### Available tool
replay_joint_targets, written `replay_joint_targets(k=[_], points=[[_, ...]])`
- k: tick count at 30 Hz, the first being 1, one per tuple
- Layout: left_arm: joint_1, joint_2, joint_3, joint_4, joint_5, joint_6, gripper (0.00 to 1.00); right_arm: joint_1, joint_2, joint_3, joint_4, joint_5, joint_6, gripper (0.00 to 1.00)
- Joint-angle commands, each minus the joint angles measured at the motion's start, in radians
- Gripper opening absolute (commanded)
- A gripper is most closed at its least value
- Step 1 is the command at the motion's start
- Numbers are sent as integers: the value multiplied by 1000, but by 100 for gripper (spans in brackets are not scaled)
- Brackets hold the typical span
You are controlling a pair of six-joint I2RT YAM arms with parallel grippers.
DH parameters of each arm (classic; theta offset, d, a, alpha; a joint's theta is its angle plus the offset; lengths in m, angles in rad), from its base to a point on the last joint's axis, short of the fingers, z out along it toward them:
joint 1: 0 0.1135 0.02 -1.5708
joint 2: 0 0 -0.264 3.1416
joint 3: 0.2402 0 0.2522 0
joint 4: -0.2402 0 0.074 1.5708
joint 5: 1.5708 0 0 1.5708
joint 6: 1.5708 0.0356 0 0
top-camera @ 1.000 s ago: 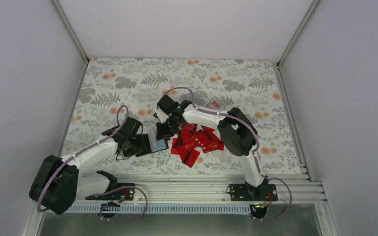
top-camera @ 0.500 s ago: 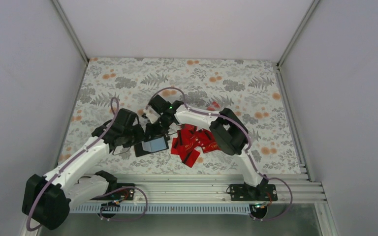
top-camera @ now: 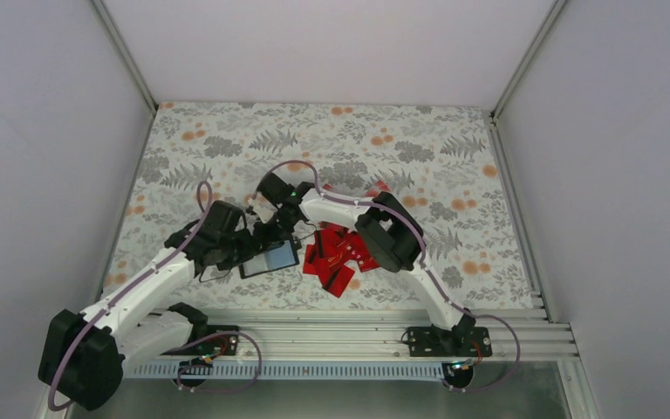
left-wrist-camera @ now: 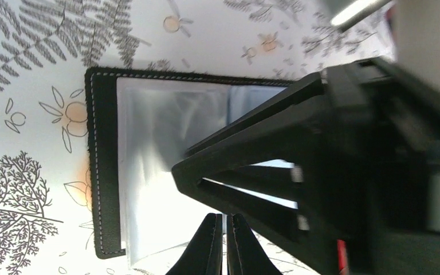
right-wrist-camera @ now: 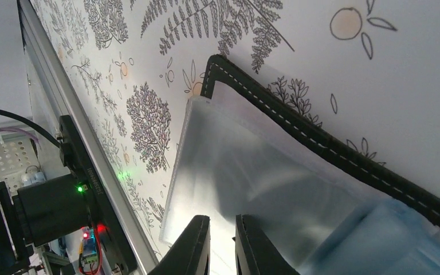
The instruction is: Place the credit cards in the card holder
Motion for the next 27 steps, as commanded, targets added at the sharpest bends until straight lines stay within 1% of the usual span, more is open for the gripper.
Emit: replay_joint_targets(k=[1, 5, 10, 16, 20, 22, 27], points=[[14, 35, -47, 59, 27, -12, 5, -1, -23, 32, -30, 7, -24, 13], [21, 66, -47, 76, 0, -4, 4, -16, -82, 11, -52, 43, -25, 14], [19, 110, -4, 110, -16, 25, 4, -45, -169, -26, -80, 93, -19, 15], [18, 147, 31, 146, -9, 34, 4, -84, -266, -90, -103, 165, -13, 16], [12, 171, 74, 174, 3, 67, 4, -112, -338, -144, -120, 231, -12, 17], [0, 186, 102, 181, 10, 94, 5, -133, -384, -206, -112, 250, -20, 22], [-43, 221, 153, 201, 10, 151, 7, -210, -521, -375, -76, 276, -39, 37]])
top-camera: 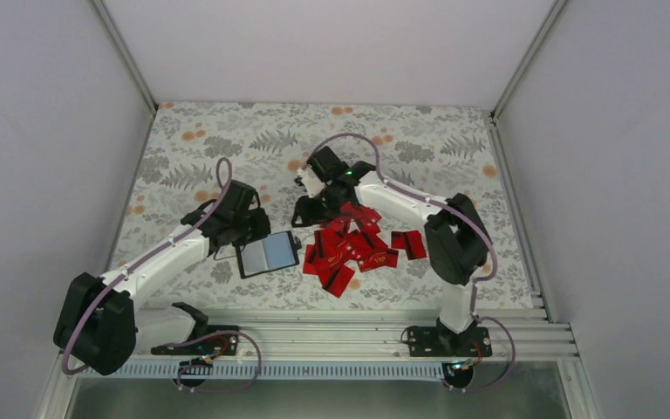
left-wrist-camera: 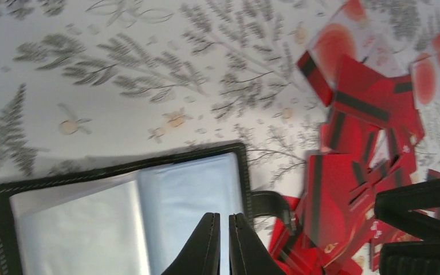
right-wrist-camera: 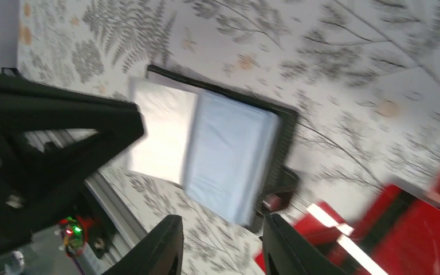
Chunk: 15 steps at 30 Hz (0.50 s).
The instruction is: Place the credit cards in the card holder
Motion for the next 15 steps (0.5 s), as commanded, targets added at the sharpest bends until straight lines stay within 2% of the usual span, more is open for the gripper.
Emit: replay_joint_targets(k=[1, 5, 9, 15], points=[[-37, 21, 48, 52, 11, 70, 8, -76, -128, -131, 14, 56, -30, 40], [-66, 42, 51, 131, 82, 103, 23, -155, -186, -258, 51, 11, -49, 44], [-89, 135, 96, 194, 186, 163, 39, -216, -214, -353, 111, -68, -45, 44], [-97, 322, 222, 208, 316, 260, 54, -241, -218, -455, 210, -186, -14, 35]])
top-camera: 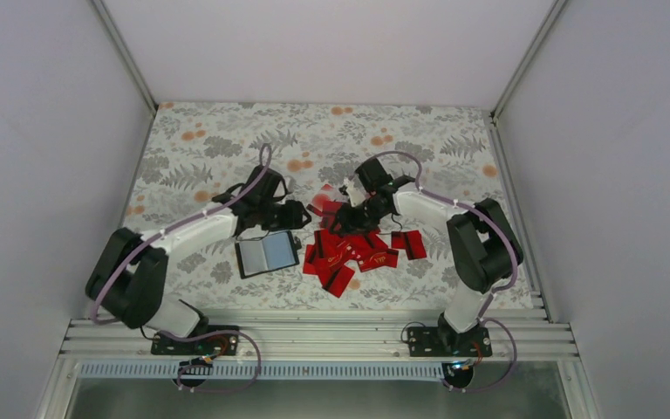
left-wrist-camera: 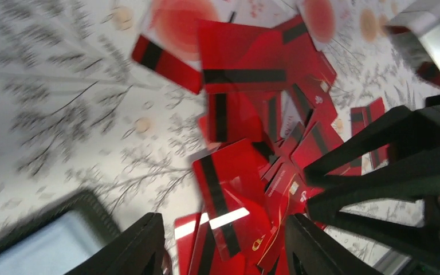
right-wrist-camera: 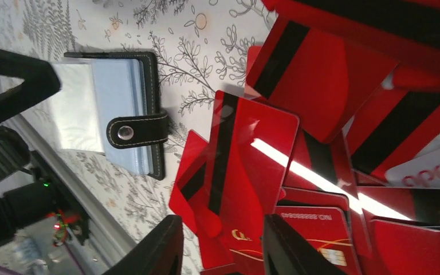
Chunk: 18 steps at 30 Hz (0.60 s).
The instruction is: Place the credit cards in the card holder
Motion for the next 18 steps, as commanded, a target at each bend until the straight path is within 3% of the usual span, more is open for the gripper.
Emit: replay_joint_targets(k=[1, 7, 18], points=[[-6, 112, 96, 42, 135, 100, 56, -4, -26, -57, 112, -118, 15, 33], [-7, 267, 189, 27, 229, 165, 58, -5, -8, -100, 157, -142, 28, 25], [-6, 384, 265, -26, 217, 224, 57, -7, 38, -183, 208, -161, 21, 19]])
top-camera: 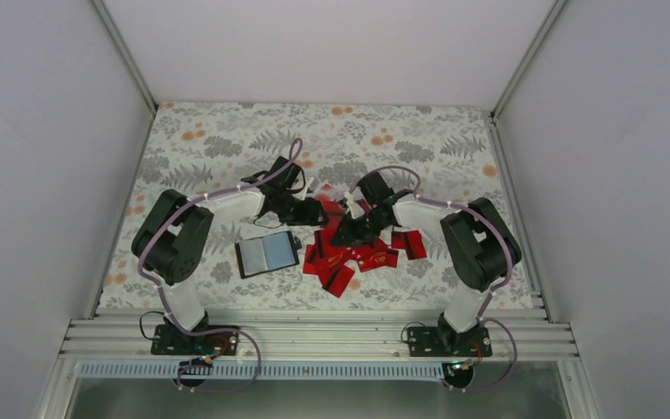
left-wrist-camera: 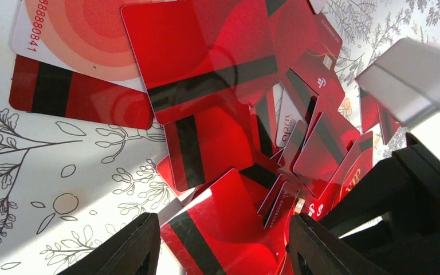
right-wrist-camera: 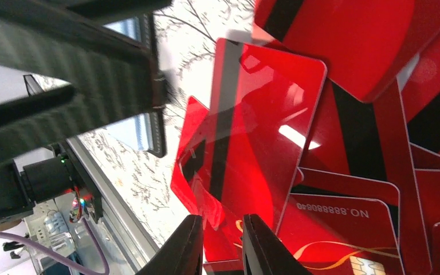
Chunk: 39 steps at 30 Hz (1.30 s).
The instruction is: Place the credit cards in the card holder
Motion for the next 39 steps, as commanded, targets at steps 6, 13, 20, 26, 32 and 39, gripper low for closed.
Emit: replay_joint_targets(k=[6, 13, 20, 26, 32, 39], points=[[-2, 47, 40, -56, 24, 76, 57, -4, 93, -70, 85, -12, -17, 17], [-2, 72, 44, -94, 30, 110, 57, -14, 127, -102, 72, 84, -27, 16], [-3, 91, 30, -104, 22, 111, 63, -18, 146, -137, 68, 132, -33, 15], [-3, 120, 26, -81, 77, 104, 69, -19, 159, -155, 78, 142, -30, 15], [-3, 140, 19, -59, 149, 83, 69, -19, 174, -152, 75, 155, -29, 14], [-2, 130, -13, -27, 194, 48, 68, -18, 185, -150, 75, 168, -30, 14]])
